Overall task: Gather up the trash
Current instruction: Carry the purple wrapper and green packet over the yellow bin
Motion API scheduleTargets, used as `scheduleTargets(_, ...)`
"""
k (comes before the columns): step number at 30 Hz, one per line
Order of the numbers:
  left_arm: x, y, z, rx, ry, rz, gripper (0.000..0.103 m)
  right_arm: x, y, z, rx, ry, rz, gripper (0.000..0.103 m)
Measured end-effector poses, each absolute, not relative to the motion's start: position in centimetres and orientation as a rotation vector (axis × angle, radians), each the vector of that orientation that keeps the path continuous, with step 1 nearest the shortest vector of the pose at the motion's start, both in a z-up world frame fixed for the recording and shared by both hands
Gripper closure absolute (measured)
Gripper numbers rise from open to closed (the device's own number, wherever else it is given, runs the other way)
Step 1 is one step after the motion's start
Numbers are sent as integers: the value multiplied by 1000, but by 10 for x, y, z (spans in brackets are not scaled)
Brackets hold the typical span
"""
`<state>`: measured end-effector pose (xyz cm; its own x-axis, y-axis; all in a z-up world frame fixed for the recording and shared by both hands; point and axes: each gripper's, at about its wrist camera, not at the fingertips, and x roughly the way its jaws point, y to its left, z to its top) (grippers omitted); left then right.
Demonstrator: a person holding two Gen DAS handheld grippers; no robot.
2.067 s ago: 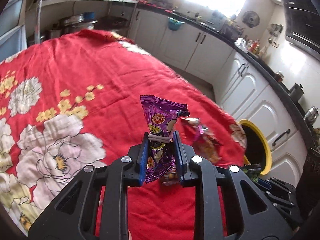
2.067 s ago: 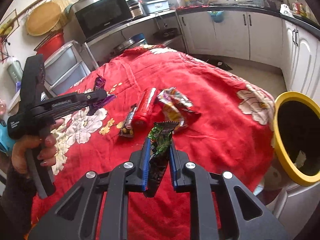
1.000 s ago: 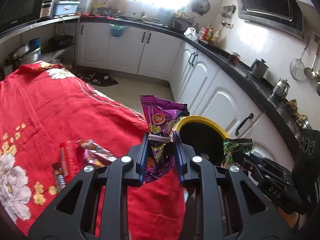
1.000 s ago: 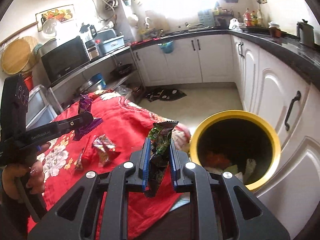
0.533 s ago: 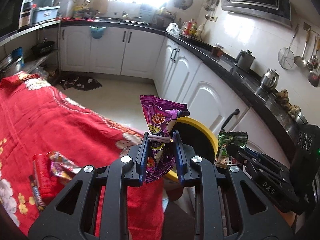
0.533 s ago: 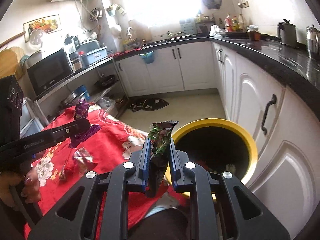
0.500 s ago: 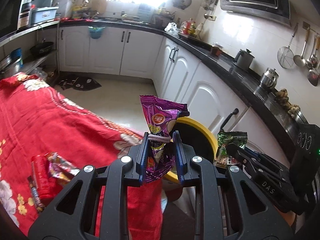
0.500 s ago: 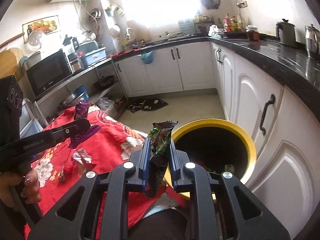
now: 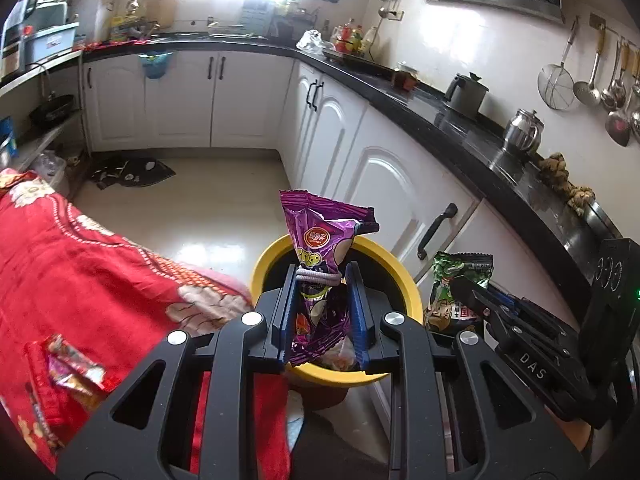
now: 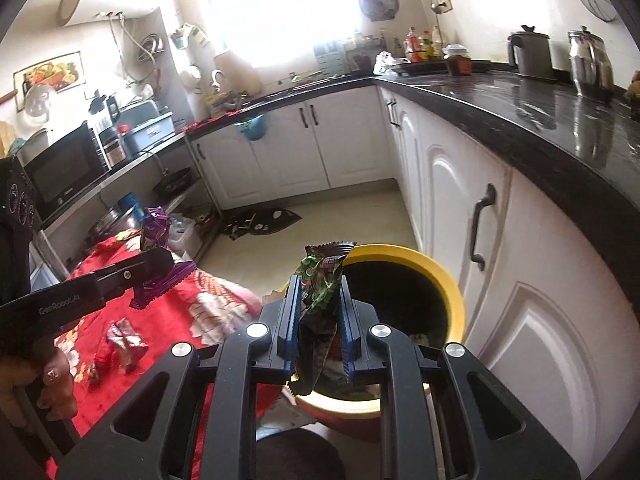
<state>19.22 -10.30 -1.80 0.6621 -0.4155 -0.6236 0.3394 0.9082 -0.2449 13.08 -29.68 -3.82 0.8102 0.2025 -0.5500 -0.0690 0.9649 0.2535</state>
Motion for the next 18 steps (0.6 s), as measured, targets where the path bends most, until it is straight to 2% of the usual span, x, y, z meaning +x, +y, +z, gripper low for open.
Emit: scheduleTargets(18,236,-150,-50,-67,819,-460,85,162,-328,-77,241,699,69,86)
